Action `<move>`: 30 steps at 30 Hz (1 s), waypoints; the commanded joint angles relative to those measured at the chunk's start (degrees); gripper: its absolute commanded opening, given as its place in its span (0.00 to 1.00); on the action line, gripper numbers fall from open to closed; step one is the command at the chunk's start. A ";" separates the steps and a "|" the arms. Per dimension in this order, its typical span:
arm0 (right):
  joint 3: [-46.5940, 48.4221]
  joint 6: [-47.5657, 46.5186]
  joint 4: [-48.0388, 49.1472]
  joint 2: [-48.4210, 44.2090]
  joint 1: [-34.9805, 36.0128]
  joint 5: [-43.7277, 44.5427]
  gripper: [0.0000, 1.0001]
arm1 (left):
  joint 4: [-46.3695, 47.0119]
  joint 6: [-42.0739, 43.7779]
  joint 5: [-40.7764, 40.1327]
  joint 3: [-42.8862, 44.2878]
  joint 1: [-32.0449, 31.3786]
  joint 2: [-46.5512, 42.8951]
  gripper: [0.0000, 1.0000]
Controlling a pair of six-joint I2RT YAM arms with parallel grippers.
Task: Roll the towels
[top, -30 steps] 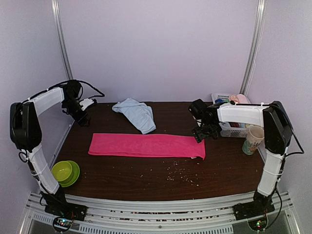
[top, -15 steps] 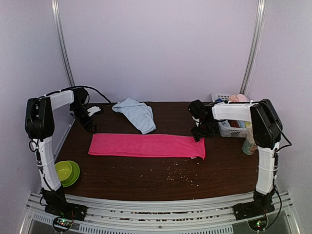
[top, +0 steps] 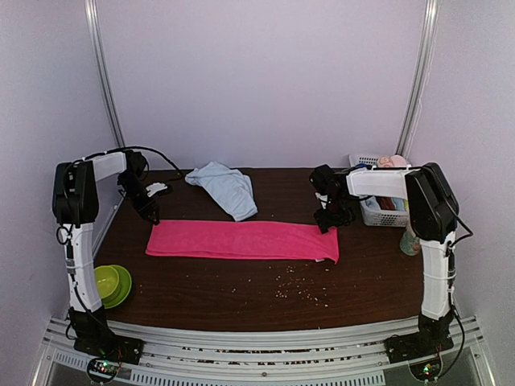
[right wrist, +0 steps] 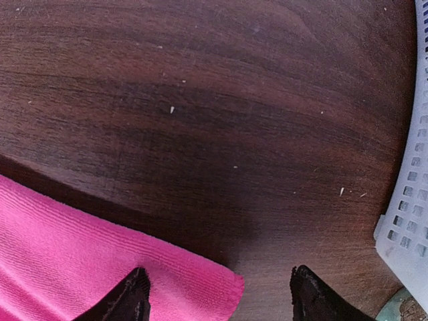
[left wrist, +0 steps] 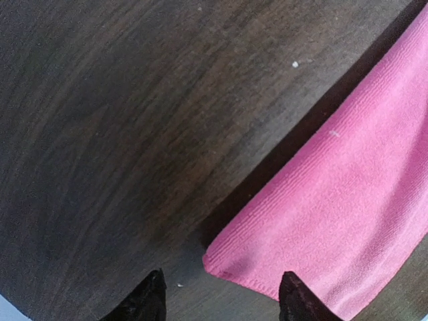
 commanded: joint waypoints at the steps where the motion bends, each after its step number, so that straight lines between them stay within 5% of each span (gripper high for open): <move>1: 2.03 -0.79 -1.37 1.34 -0.32 -1.09 0.72 | -2.79 1.28 1.76 1.72 0.46 0.96 0.57; 9: 2.34 -1.33 -1.39 2.47 -0.28 -1.58 0.70 | -3.67 1.35 3.04 2.16 0.46 2.98 0.44; 16: 2.62 -1.80 -1.54 2.77 -0.41 -2.07 0.61 | -4.11 1.17 3.69 3.14 0.44 3.63 0.21; 21: 1.89 -2.04 -1.21 2.61 -0.75 -3.23 0.47 | -4.05 1.10 3.44 3.14 0.47 3.64 0.01; 30: 0.21 -1.69 0.02 0.91 -1.19 -4.00 0.07 | -2.39 0.23 2.83 1.70 0.47 1.29 0.00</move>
